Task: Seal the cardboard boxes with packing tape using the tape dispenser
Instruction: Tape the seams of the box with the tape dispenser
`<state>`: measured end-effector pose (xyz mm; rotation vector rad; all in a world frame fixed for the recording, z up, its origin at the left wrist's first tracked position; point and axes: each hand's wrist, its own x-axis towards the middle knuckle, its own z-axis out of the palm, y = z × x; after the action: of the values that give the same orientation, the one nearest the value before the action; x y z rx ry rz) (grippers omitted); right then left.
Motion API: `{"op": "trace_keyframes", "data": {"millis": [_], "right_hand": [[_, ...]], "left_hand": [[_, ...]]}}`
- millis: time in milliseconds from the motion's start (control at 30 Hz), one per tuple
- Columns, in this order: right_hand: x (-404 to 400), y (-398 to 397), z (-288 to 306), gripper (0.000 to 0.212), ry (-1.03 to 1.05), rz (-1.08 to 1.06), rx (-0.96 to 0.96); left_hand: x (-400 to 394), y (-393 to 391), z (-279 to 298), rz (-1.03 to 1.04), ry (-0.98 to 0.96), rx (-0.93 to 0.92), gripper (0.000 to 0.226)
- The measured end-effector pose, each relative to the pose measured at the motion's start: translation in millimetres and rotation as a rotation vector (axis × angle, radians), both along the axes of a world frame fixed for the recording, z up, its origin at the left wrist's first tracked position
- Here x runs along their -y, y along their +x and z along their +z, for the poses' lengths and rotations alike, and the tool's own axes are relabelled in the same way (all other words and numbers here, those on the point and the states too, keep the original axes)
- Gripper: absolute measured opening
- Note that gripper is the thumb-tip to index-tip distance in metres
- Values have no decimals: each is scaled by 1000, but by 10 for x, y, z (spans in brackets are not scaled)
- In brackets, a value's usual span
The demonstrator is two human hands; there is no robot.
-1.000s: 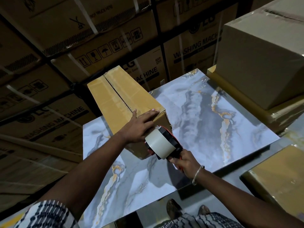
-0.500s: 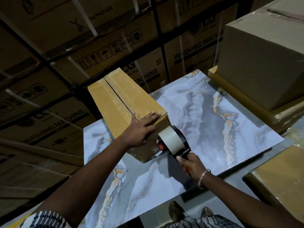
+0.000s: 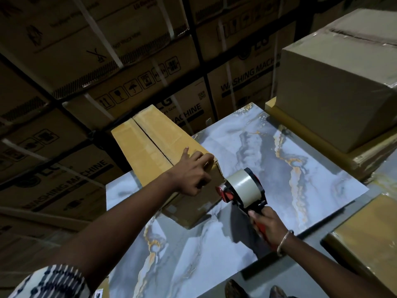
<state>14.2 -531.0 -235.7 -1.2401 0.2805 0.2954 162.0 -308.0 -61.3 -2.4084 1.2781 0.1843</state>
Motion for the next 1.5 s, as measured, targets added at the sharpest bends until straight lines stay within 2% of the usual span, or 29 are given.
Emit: {"op": "trace_keyframes", "data": {"millis": [100,200,267,367,500,567,667,833,900,1000,1067,1300,1500], "right_hand": [[2,20,39,64,9,4,20],[0,37,91,81,18,15,46],[-10,41,142,76,24,28,63],[-15,52,225,63,33,35,70],[-23,62,277,43,75,28,53],[-23,68,296,42,88,12,37],[-12,92,352,47,78,10,43],[-7,153,525,52,84,-10,77],[-7,183,614,44,90,1,92],[-6,225,750,28,98,11,99],[-11,256,836,26,99,20,113],[-68,383,1170,26,119,60,165],[-235,459,1425,33,82,156,185]], "left_hand": [[-16,75,36,-34,62,-11,21],[-147,100,-35,-26,-4,-31,21],[-226,94,-129,43,-107,-88,32],[-219,74,-218,160,-243,-164,62],[-233,25,-228,265,-320,-158,84],[-271,-32,-256,370,-315,-104,98],[-231,-193,-350,648,-307,-54,112],[-16,-420,-424,814,-287,55,95],[62,-502,-430,854,-289,118,88],[186,-617,-491,882,-322,106,75],[232,-654,-583,886,-381,123,69],[54,-744,-703,707,-473,282,51],[-411,-992,-772,552,-443,281,57]]}}
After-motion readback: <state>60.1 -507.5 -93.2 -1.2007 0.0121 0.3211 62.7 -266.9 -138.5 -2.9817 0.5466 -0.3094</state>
